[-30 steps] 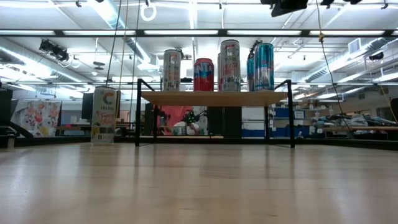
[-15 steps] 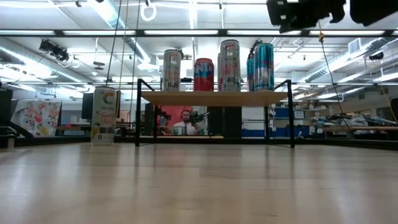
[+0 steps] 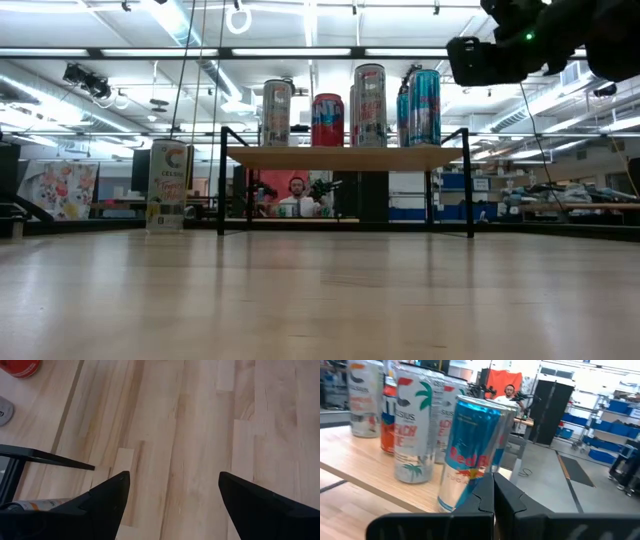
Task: Place canned beverage on shelf
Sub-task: Put the blue soda can on the shelf aligned with the other blue soda can
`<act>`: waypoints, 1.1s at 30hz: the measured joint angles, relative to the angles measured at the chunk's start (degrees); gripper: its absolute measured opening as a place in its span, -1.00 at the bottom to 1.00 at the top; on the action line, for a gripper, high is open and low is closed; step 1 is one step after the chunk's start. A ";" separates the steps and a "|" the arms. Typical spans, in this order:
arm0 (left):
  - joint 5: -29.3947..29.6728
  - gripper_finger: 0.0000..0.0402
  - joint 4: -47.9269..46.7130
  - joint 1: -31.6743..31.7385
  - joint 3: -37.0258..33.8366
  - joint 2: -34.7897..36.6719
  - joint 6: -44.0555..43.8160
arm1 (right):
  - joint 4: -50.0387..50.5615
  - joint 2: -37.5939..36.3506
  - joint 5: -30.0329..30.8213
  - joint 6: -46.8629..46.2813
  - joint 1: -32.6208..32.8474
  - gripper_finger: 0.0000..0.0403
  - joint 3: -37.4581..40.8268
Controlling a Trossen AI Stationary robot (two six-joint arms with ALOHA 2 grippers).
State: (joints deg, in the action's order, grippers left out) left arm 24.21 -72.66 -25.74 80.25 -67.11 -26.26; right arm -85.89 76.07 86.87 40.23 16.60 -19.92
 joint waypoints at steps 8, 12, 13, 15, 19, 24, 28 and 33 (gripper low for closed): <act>0.04 0.57 0.00 0.00 0.00 0.00 0.11 | 2.03 0.01 -1.83 -6.19 -1.59 -0.99 0.00; 0.09 0.57 0.02 0.00 0.00 0.00 0.11 | 9.05 0.06 -7.35 -14.67 -3.37 -0.99 -0.57; 0.09 0.57 0.02 0.00 0.00 0.00 0.11 | 10.41 0.09 -7.15 -15.78 -3.74 -0.99 -1.03; 0.09 0.57 0.02 0.00 0.00 0.00 0.11 | 11.41 0.07 -6.11 -16.28 -4.50 -0.99 -1.53; 0.10 0.57 0.02 0.00 0.00 0.00 0.09 | 11.55 0.07 -9.90 -16.97 -6.54 -0.99 -1.62; 0.11 0.57 0.02 0.00 0.00 0.00 0.09 | 13.14 0.07 -13.49 -19.76 -9.98 -0.99 -1.62; 0.11 0.57 0.02 0.00 0.00 0.00 0.07 | 13.27 0.07 -15.15 -20.81 -11.61 -0.99 -1.62; 0.12 0.57 0.02 0.00 0.00 0.00 0.07 | 15.27 0.04 -17.32 -23.40 -12.68 -0.99 -1.62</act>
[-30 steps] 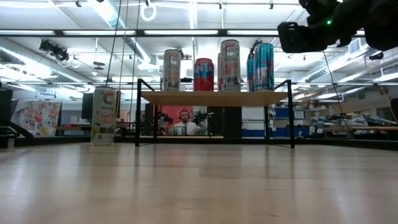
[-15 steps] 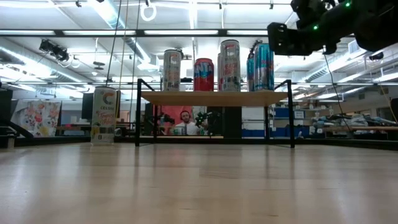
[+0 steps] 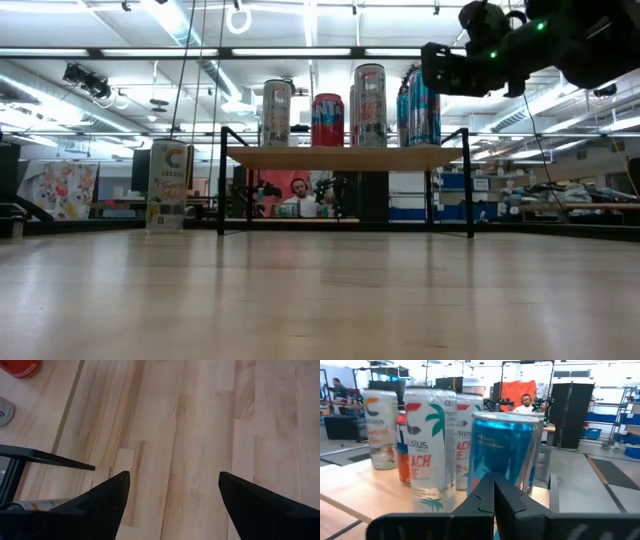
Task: Place canned beverage on shelf
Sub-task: Put the blue soda can on the shelf aligned with the other blue soda can
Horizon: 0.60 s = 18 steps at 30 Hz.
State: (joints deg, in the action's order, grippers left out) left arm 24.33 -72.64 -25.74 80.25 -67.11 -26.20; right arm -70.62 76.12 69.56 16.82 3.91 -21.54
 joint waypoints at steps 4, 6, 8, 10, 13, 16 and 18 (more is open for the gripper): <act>0.01 0.57 0.00 0.01 0.00 0.00 0.00 | 5.62 -0.01 -2.10 -5.81 -2.27 -0.99 -0.02; 0.01 0.57 0.00 0.01 0.00 0.00 0.00 | 7.49 -0.02 -3.36 -7.68 -3.26 -0.99 -0.02; 0.01 0.57 0.00 0.00 0.00 0.00 0.00 | 8.03 0.00 -3.65 -8.83 -3.80 -0.99 -0.02; 0.01 0.57 0.01 0.00 0.00 0.00 0.00 | 7.70 -0.02 -3.67 -9.16 -3.90 -0.99 -0.02; 0.01 0.57 0.00 0.00 0.00 0.00 0.00 | 7.77 -0.02 -4.01 -9.17 -4.41 -0.99 -0.02; 0.03 0.57 0.00 0.02 0.00 0.00 0.00 | 7.71 -0.02 -5.59 -9.22 -5.44 -0.99 -0.02; 0.03 0.57 0.01 0.00 0.00 0.00 0.00 | 7.66 -0.02 -6.24 -9.43 -5.77 -0.99 -0.02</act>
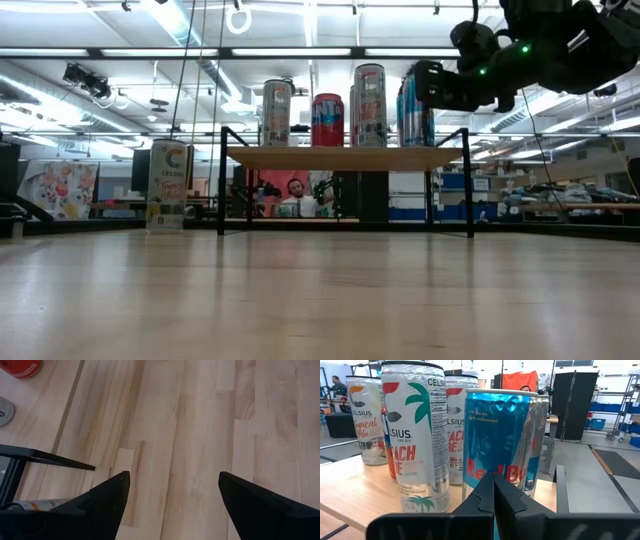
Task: Place canned beverage on shelf
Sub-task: Put the blue soda can on the shelf aligned with the other blue soda can, then put the white yellow soda can on the shelf aligned with the other white yellow soda can
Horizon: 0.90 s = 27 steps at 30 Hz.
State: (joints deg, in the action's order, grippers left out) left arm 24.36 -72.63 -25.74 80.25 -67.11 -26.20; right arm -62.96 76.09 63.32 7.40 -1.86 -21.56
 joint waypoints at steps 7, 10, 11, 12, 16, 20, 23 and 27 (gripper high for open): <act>0.00 0.57 -0.01 0.00 0.00 0.00 -0.31 | -1.51 0.01 4.01 1.37 4.10 -0.99 0.00; 0.00 0.57 -0.01 0.00 0.00 0.00 -0.31 | -5.09 0.01 8.37 5.48 8.50 -0.98 0.00; 0.00 0.57 -0.01 0.00 0.00 0.00 -0.30 | -6.78 0.02 8.99 7.06 10.04 -0.97 0.00; 0.00 0.57 -0.01 0.01 0.00 0.00 -0.28 | -8.93 0.00 9.06 8.94 11.57 -0.96 0.00; 0.02 0.57 -0.01 0.00 0.00 0.00 -0.28 | -17.13 0.01 8.56 15.02 16.95 -0.90 0.00; 0.45 0.57 0.01 0.00 0.00 0.00 -0.97 | -23.16 0.00 7.79 20.30 21.32 -0.88 0.00; 0.50 0.57 0.10 0.42 0.00 0.00 -0.99 | -26.28 0.00 8.49 24.00 23.98 -0.89 0.00; 0.97 0.57 3.09 1.43 0.00 0.00 2.02 | -26.32 -0.02 8.54 26.69 26.26 -0.89 0.00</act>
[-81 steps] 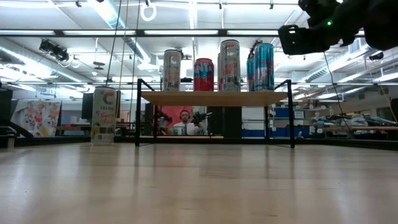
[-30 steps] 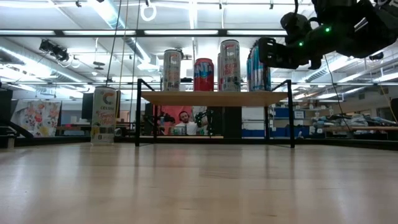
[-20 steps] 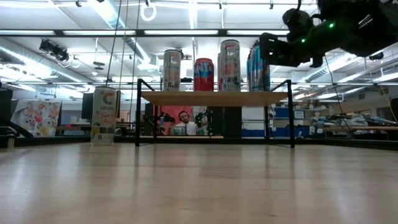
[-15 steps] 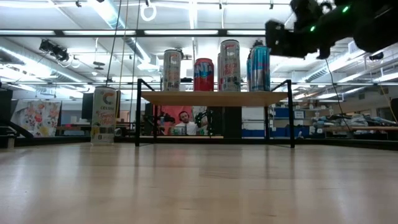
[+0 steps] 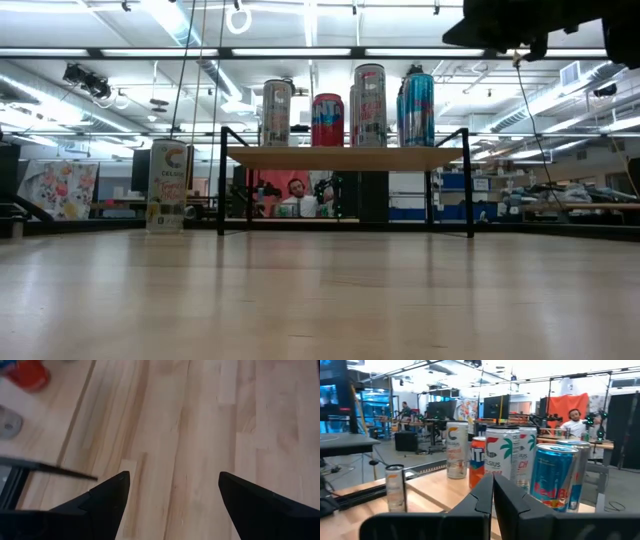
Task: Place canned beverage on shelf
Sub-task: Put the white yellow soda can on the shelf aligned with the other white yellow soda can
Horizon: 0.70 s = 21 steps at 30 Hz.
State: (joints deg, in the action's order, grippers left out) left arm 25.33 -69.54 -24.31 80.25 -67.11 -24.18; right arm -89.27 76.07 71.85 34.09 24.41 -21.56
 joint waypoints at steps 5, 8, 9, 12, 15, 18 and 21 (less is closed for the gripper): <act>0.06 0.57 4.63 1.02 0.00 0.00 3.40 | 0.05 0.00 0.11 0.73 1.97 -0.86 0.00; -0.70 0.57 5.54 1.60 0.02 0.00 3.94 | 0.22 0.00 0.11 3.38 3.13 -0.83 0.01; -1.75 0.57 5.43 1.91 0.02 0.00 4.04 | 0.21 0.00 0.11 3.67 3.49 -0.82 0.00; -7.62 0.57 4.86 3.22 0.02 0.00 3.08 | 0.20 0.00 0.20 3.87 4.44 -0.77 0.00; -11.36 0.57 4.34 4.26 0.02 -0.01 3.30 | 0.20 0.00 0.63 3.87 5.17 -0.71 0.02; -11.49 0.57 4.10 5.02 0.07 -0.77 5.42 | 0.21 0.00 0.63 3.87 5.52 -0.65 0.01; -11.44 0.57 2.71 5.26 0.09 -1.31 5.87 | 0.20 0.00 0.77 3.85 5.50 -0.60 0.00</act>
State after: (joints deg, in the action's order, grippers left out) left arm 13.89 -66.83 -19.05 80.34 -68.42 -18.31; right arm -89.08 76.07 72.63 37.94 29.91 -21.56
